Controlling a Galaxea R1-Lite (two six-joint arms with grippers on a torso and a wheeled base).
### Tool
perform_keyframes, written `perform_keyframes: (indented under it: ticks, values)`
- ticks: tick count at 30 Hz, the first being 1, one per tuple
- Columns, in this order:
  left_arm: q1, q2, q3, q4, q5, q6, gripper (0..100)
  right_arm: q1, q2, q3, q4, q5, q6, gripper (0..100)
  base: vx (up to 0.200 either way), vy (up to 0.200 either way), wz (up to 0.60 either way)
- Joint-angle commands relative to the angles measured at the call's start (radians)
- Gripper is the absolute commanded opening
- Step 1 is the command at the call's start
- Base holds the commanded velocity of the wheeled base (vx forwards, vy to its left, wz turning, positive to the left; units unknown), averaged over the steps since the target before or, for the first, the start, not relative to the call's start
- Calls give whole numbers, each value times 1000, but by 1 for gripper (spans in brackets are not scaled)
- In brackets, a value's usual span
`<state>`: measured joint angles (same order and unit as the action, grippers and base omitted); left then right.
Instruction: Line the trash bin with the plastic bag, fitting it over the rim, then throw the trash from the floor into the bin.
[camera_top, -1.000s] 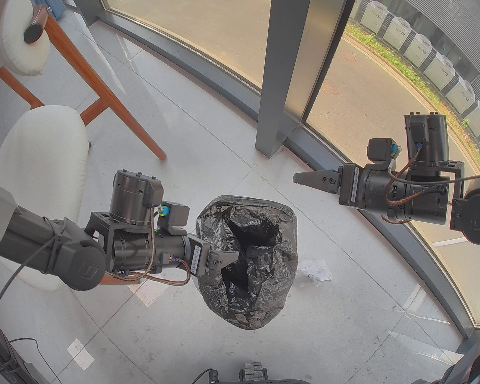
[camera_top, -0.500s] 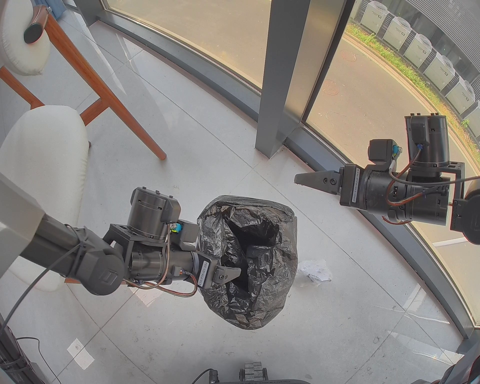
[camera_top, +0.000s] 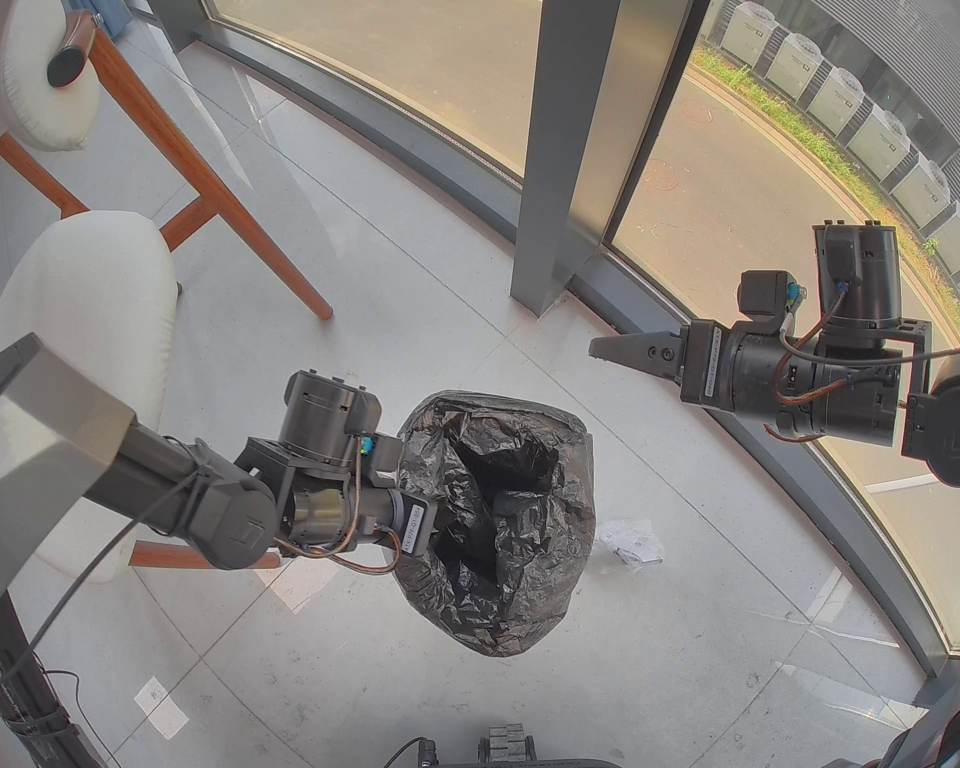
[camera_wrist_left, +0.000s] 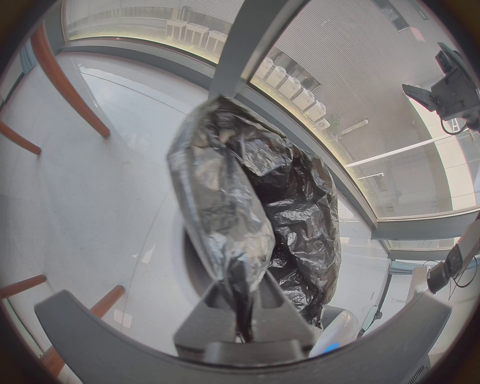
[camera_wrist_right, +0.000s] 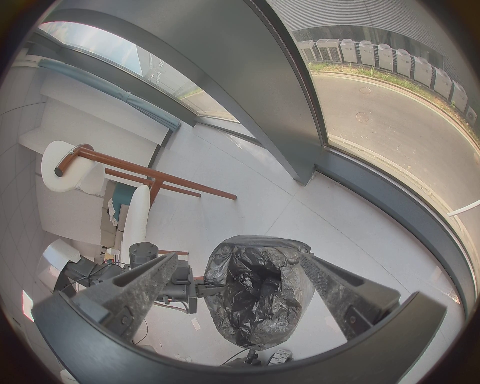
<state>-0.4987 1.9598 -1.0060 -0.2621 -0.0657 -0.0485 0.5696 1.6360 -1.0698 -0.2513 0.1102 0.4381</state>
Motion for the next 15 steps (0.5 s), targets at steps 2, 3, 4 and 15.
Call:
perform_keyframes:
  ticks: [2,3,4,15]
  values:
    - [57,-162,78,81,11,-1,0,0,5,25,-74,-1,5,100,0,0,0]
    - [75,-173,119,81,9,1,0,0,10,25,-86,-1,5,100,0,0,0]
    - [85,-171,150,80,11,2,0,0,16,24,-88,-1,4,100,0,0,0]
    - [169,-32,334,-341,34,22,100,0,28,50,-89,-3,1,100,0,0,0]
